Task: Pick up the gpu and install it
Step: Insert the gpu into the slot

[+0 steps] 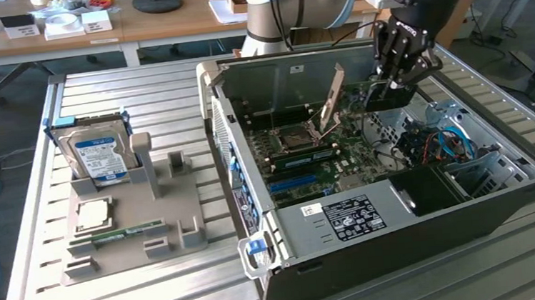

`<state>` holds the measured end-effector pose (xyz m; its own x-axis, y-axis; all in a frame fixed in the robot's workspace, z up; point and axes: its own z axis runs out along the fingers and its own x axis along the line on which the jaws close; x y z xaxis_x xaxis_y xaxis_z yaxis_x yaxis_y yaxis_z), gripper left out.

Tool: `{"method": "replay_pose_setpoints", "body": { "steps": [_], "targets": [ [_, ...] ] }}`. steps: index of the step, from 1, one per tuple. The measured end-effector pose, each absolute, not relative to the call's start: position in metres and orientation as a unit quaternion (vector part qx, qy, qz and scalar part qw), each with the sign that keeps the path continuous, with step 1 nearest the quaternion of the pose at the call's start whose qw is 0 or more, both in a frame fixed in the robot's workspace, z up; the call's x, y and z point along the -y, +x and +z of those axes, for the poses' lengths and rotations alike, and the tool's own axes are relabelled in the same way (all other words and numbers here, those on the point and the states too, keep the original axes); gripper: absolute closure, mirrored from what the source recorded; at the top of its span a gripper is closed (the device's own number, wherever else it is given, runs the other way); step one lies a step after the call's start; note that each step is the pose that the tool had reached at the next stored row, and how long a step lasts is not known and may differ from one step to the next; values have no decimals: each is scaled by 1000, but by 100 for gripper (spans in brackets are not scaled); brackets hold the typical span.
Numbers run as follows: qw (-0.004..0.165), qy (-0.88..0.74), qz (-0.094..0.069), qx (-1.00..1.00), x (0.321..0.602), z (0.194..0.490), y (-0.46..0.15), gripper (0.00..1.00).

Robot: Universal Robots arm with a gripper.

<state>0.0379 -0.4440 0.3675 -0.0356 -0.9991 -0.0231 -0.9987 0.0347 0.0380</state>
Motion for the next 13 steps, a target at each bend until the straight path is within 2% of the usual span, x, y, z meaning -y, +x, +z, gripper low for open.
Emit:
{"method": "replay_pose_setpoints", "body": {
  "steps": [13],
  "targets": [
    [2, 698, -18, 716, 444, 366, 33, 73]
  ]
}}
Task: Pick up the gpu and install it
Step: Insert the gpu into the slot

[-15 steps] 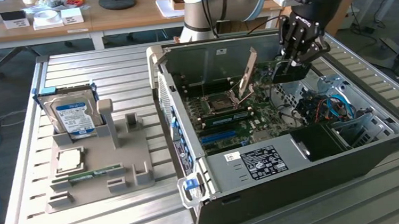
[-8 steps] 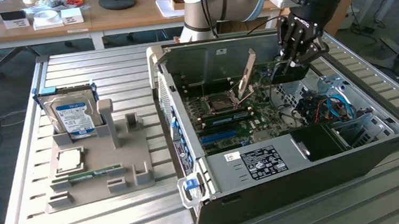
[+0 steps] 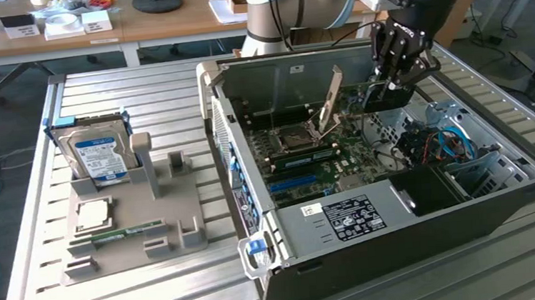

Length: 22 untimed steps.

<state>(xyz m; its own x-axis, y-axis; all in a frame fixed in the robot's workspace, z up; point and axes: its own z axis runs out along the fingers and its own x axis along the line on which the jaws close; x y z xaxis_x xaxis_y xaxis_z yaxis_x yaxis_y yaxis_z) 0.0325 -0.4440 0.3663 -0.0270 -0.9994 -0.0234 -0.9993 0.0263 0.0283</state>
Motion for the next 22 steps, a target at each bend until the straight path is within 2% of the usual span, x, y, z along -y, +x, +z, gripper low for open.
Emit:
{"method": "replay_pose_setpoints", "body": {
  "steps": [22],
  "targets": [
    [2, 698, -18, 716, 444, 365, -2, 73]
  ]
}}
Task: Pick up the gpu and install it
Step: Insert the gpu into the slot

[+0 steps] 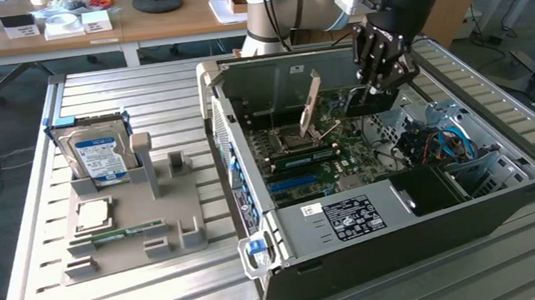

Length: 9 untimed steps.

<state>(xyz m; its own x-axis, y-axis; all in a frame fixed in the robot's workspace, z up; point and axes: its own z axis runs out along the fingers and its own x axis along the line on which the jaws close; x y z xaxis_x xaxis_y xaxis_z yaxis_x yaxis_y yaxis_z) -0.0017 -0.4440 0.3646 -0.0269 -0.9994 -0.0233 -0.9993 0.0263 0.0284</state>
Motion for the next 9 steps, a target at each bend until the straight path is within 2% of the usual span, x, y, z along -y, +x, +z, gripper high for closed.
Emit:
{"method": "replay_pose_setpoints", "body": {
  "steps": [9],
  "targets": [
    [2, 698, -18, 716, 444, 363, -15, 73]
  ]
}}
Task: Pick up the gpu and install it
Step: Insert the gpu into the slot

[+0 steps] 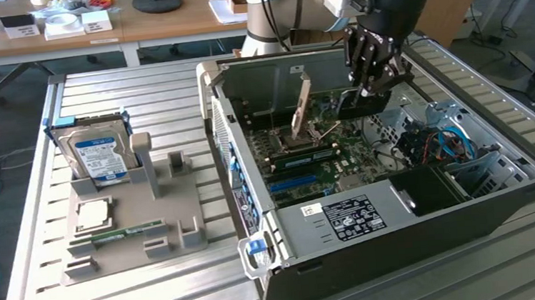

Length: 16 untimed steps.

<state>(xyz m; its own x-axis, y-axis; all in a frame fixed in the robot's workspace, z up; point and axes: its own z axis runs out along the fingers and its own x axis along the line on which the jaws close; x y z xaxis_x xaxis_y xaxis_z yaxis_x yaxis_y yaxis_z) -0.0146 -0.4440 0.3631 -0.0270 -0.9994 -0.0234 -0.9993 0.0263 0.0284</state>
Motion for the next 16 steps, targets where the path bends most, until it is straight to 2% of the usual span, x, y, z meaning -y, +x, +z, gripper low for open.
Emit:
{"method": "replay_pose_setpoints", "body": {
  "steps": [16],
  "targets": [
    [1, 698, -18, 716, 444, 356, -23, 73]
  ]
}}
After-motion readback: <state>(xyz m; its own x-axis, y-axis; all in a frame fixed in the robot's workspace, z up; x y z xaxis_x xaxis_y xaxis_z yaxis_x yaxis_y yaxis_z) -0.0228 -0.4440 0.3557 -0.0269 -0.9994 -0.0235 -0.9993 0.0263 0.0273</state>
